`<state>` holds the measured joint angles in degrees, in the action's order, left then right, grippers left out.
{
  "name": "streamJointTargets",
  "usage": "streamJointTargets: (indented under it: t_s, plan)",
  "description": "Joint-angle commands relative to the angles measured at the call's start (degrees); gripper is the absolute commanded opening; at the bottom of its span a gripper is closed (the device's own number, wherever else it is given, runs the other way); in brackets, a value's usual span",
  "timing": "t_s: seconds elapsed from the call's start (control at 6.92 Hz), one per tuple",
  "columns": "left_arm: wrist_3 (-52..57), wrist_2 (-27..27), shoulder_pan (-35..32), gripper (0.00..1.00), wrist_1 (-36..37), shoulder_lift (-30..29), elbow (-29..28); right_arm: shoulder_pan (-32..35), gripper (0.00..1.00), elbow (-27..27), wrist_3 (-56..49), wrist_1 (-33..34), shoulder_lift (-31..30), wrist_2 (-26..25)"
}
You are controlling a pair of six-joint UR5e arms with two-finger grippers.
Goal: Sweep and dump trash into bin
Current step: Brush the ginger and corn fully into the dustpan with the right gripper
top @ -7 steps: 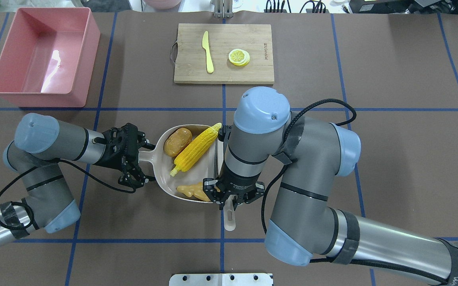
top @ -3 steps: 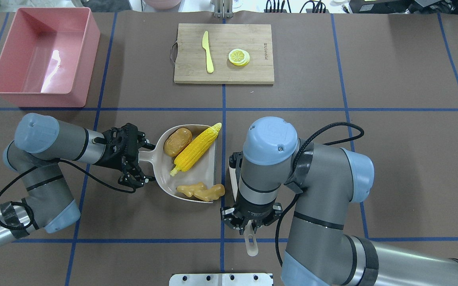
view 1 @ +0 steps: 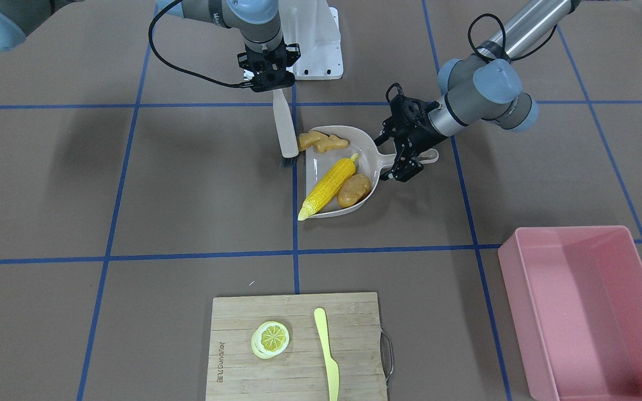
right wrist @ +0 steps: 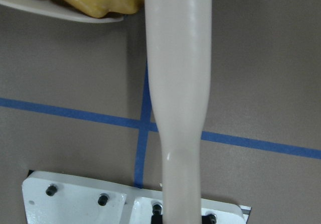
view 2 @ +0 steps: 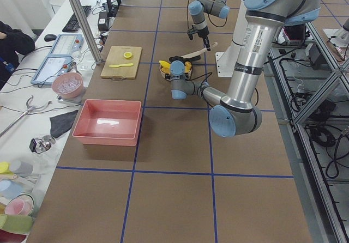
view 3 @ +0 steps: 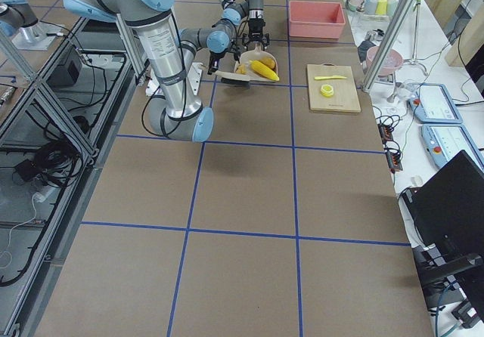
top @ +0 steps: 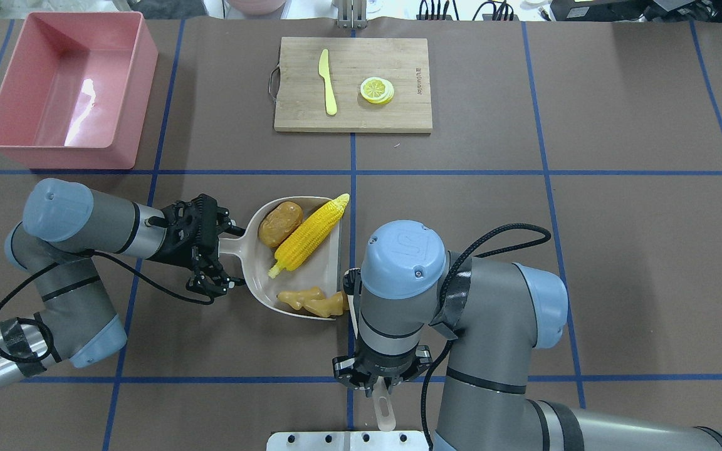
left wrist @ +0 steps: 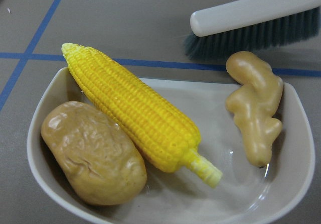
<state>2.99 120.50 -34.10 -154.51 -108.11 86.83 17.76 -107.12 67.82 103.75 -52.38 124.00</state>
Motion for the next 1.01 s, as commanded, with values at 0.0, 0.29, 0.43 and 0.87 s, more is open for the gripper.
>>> streamJointTargets:
  t_s: [0.0, 0.29, 0.43, 0.87]
  plan:
    - [0.0, 0.0, 0.0, 0.98, 0.0, 0.0, -0.1, 0.2, 0.00, 2.9, 0.7, -0.2, 3.7, -0.1]
    - [0.0, 0.0, 0.0, 0.98, 0.0, 0.0, 0.0, 2.9, 0.00, 3.1, 0.1, 0.1, 4.4, 1.8]
    - [0.0, 0.0, 0.0, 0.98, 0.0, 0.0, 0.0, 4.7, 0.00, 2.4, -0.4, 0.5, 3.4, 3.3]
    - [-0.1, 0.1, 0.0, 0.98, 0.0, 0.1, 0.0, 11.0, 0.00, -3.5, -3.0, 1.6, -4.3, 5.8]
